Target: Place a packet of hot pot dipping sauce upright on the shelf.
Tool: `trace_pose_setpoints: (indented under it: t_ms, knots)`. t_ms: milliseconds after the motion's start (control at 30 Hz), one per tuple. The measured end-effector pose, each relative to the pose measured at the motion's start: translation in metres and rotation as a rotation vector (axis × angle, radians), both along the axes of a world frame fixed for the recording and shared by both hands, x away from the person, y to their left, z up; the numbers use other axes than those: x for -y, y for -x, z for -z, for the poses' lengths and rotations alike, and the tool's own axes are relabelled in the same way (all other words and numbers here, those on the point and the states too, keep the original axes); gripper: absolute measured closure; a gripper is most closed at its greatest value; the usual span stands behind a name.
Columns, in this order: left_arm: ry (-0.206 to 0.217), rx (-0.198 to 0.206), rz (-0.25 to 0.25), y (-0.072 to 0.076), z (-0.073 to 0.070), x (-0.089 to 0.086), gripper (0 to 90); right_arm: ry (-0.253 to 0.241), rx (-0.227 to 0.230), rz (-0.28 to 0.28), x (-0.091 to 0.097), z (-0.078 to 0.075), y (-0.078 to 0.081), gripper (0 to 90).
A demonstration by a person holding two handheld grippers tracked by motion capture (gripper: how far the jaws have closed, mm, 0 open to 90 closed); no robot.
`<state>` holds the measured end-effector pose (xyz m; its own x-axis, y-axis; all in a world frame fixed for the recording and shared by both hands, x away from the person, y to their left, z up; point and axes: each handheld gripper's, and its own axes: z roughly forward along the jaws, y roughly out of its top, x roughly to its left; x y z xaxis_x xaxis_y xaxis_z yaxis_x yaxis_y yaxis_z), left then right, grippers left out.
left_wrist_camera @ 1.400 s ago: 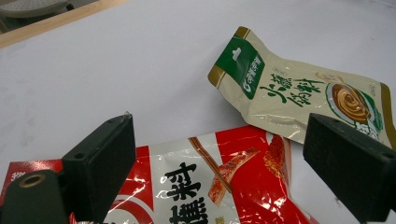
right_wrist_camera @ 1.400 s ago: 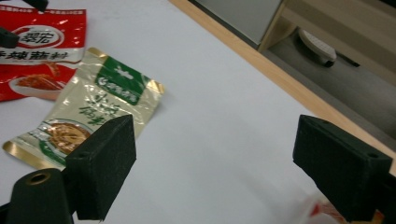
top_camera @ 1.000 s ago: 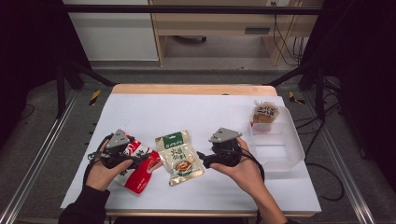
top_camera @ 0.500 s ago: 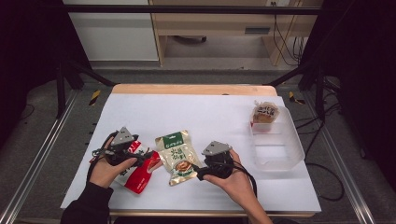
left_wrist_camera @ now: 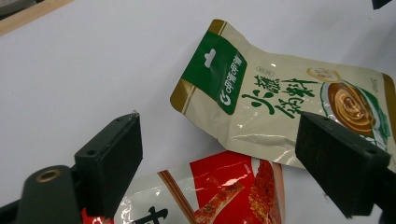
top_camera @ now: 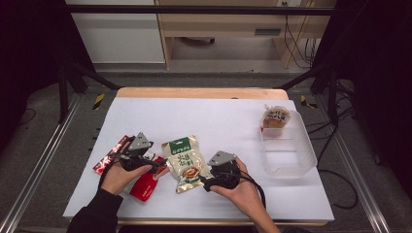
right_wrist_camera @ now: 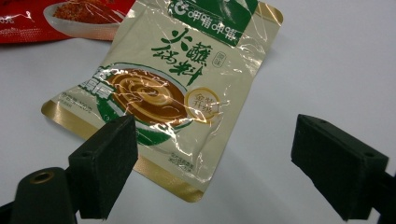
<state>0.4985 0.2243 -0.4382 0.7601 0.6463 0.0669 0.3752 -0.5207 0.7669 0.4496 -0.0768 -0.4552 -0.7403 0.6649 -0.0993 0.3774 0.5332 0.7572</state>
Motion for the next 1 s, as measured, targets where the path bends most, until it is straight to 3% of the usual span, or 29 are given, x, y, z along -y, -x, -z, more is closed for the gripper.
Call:
trace_pose_setpoints:
  t_ms: [233,500,667,700,733,800,833,867,900,1000]
  knots:
    - [0.005,-0.047,0.010,-0.016,0.006,0.006,23.5,0.004,-0.006,-0.009,-0.002,0.002,0.001,15.4]
    - [-0.025,-0.081,0.014,-0.028,0.016,0.013,34.1,0.018,-0.014,-0.017,-0.003,0.004,0.001,15.5]
    - [-0.020,-0.100,0.037,-0.028,0.016,0.016,51.3,0.019,-0.014,-0.016,-0.003,0.005,0.000,15.6]
    - [-0.020,-0.106,0.041,-0.028,0.016,0.016,60.3,0.019,-0.012,-0.019,-0.002,0.004,0.001,15.7]
    - [-0.025,-0.111,0.049,-0.027,0.016,0.016,60.3,0.019,-0.012,-0.019,-0.002,0.004,0.001,15.7]
    - [-0.038,-0.111,0.059,-0.025,0.015,0.018,68.7,0.015,-0.011,-0.017,-0.003,0.003,0.001,15.7]
    - [-0.037,-0.107,0.054,-0.024,0.014,0.019,80.0,0.018,-0.008,-0.019,-0.002,0.002,0.001,15.7]
    - [-0.028,-0.106,0.049,-0.024,0.013,0.019,80.0,0.018,-0.008,-0.019,-0.002,0.002,0.001,15.7]
    - [-0.017,-0.112,0.054,-0.023,0.012,0.018,88.9,0.016,-0.005,-0.019,-0.002,0.001,0.000,15.7]
    - [-0.015,-0.111,0.066,-0.020,0.008,0.017,90.0,0.017,0.003,-0.021,-0.001,-0.003,-0.001,15.6]
